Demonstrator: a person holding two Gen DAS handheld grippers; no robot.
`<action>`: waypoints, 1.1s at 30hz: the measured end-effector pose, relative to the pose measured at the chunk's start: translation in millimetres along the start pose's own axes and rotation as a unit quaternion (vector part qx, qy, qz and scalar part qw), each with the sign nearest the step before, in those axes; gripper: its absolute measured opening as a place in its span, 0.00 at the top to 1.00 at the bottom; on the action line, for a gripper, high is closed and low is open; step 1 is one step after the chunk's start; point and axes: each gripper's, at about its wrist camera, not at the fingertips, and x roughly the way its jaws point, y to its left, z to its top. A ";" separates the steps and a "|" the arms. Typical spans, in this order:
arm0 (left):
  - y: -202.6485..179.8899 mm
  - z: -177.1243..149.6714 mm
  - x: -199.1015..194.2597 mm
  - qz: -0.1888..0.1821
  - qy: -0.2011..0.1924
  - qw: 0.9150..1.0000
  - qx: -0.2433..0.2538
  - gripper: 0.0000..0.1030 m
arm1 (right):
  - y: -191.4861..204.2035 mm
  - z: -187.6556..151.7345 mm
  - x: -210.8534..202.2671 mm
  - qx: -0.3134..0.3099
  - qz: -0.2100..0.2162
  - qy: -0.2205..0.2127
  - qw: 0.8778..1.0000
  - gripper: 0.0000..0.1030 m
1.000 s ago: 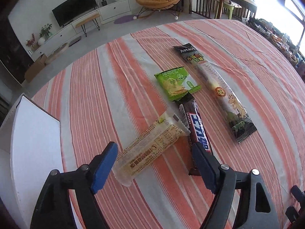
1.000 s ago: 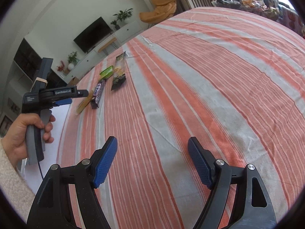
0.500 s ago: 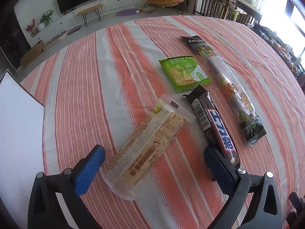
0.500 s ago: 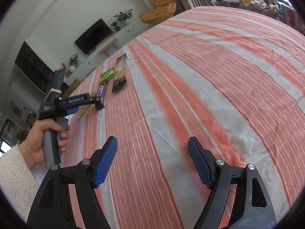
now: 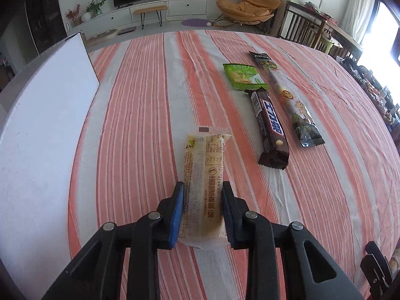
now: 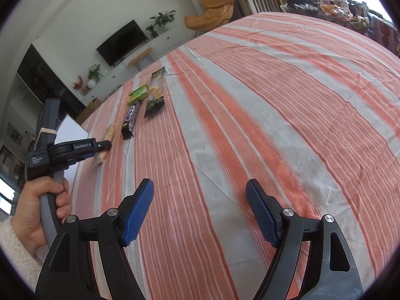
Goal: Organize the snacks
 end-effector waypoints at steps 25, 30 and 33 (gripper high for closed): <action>-9.6 -114.8 -50.6 0.019 -0.061 0.997 0.034 0.18 | 23.9 -12.4 7.0 -0.081 -0.071 0.005 0.994 0.22; -6.1 -113.6 -47.2 0.024 -0.060 0.998 0.025 0.06 | 25.3 -13.3 7.7 -0.086 -0.074 0.005 0.994 0.21; -8.3 -112.8 -44.2 0.022 -0.055 0.998 0.030 0.01 | 25.6 -13.7 7.7 -0.089 -0.075 0.005 0.993 0.21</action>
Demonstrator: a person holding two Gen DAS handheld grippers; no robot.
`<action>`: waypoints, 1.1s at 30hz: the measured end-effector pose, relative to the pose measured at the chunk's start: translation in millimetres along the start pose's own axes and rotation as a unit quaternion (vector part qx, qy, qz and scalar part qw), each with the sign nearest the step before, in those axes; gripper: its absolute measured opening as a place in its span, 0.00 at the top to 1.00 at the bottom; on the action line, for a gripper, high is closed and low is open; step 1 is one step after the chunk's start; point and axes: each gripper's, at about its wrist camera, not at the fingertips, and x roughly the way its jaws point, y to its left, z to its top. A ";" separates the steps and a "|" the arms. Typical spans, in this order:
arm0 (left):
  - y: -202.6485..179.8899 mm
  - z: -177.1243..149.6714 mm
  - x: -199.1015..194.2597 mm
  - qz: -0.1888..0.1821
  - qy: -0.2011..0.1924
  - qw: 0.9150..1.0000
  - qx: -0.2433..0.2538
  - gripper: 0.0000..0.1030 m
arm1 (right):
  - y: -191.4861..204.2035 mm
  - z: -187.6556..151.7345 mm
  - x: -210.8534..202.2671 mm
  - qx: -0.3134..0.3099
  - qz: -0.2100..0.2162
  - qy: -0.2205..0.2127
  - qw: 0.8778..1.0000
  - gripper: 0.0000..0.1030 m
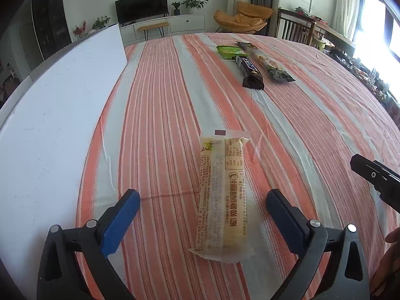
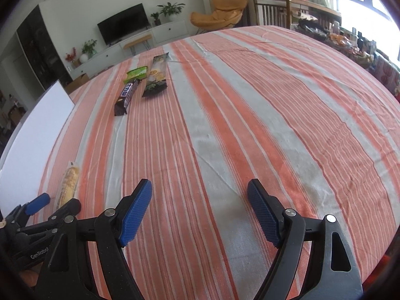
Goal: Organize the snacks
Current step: 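Open the left tool and hold it above the cake stick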
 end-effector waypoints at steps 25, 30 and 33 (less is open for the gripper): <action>-0.3 -0.4 0.0 0.000 0.001 1.000 0.000 0.00 | 7.8 -2.1 2.0 -0.021 -0.015 0.001 1.000 0.18; -0.3 -0.4 0.1 0.000 0.001 1.000 0.000 0.00 | 8.2 -2.2 2.1 -0.022 -0.016 0.001 1.000 0.17; -0.2 -0.2 0.2 0.000 0.001 1.000 0.000 0.00 | 9.5 -2.2 3.2 -0.024 -0.016 0.002 1.000 0.17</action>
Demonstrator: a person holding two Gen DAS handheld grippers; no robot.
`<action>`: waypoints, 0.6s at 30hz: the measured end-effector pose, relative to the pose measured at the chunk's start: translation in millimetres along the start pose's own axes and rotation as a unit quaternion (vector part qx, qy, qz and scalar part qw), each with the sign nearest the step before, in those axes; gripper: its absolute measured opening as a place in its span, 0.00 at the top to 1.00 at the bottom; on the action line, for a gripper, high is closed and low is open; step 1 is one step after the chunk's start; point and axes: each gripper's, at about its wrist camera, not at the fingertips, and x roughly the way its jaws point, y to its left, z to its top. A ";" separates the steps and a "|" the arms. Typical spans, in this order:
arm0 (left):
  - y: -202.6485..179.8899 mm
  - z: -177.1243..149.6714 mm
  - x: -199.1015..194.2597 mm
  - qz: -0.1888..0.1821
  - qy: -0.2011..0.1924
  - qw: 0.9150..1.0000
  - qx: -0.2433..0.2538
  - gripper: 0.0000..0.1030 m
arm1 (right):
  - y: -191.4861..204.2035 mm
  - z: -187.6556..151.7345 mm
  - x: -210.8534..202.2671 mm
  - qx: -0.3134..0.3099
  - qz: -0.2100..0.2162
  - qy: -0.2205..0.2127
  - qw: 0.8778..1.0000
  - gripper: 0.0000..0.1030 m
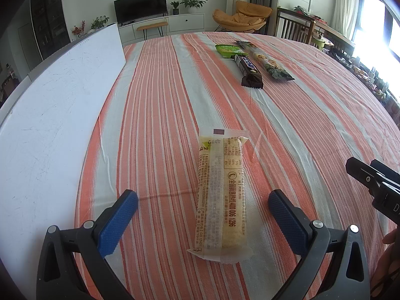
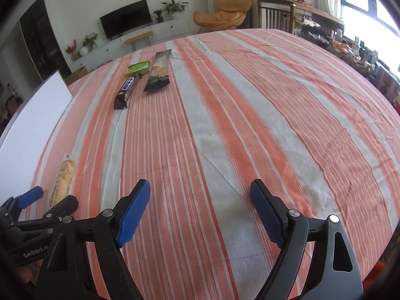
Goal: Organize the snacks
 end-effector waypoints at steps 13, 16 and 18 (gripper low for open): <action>0.0 -0.2 0.3 0.000 0.000 1.000 0.000 0.00 | 1.6 0.1 1.2 -0.006 -0.002 0.002 1.000 0.16; 0.6 -0.4 0.1 -0.003 0.000 1.000 0.000 0.00 | -15.6 2.2 -4.7 0.045 0.047 -0.003 0.998 0.17; 1.4 -1.8 -1.0 -0.010 0.000 1.000 0.006 0.00 | -32.3 6.5 -6.7 0.093 0.079 -0.005 0.993 0.17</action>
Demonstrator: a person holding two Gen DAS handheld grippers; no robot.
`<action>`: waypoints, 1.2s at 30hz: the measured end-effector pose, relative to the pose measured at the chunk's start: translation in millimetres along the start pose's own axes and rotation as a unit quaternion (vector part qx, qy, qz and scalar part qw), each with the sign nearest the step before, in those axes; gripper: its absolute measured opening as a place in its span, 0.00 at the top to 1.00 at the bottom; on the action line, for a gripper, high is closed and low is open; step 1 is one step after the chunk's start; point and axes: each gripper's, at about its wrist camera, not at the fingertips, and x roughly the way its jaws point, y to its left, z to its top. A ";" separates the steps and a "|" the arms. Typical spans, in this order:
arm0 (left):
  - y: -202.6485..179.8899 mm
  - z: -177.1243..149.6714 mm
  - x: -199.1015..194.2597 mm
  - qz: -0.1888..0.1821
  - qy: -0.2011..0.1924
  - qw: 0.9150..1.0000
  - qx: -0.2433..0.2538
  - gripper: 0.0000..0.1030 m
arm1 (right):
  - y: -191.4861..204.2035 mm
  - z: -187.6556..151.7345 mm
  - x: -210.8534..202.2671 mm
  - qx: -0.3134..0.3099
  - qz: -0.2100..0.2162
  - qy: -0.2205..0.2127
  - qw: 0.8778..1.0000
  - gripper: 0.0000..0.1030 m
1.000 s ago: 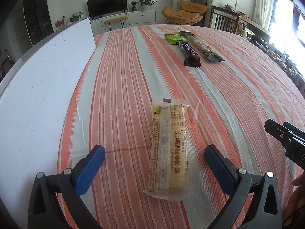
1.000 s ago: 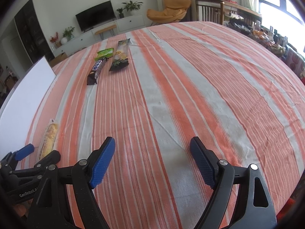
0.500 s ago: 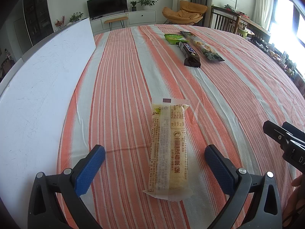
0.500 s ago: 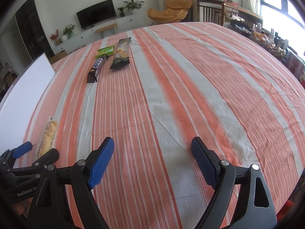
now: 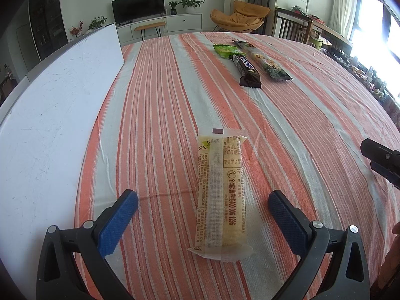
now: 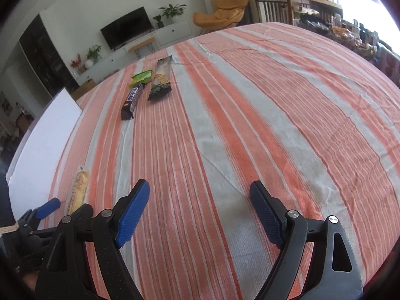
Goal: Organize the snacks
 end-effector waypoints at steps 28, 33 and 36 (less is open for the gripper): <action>34.2 -4.4 -55.2 -0.134 -0.018 0.987 -0.090 0.73 | 107.0 100.6 104.5 -0.105 0.098 0.187 0.972 0.83; 28.5 -8.2 -105.4 -0.197 -0.047 0.973 -0.110 0.73 | 65.7 70.7 54.9 -0.090 0.099 0.189 0.973 0.83; 27.3 -9.7 -142.7 -0.228 -0.072 0.964 -0.113 0.73 | 62.8 56.6 27.8 -0.127 0.070 0.178 0.973 0.83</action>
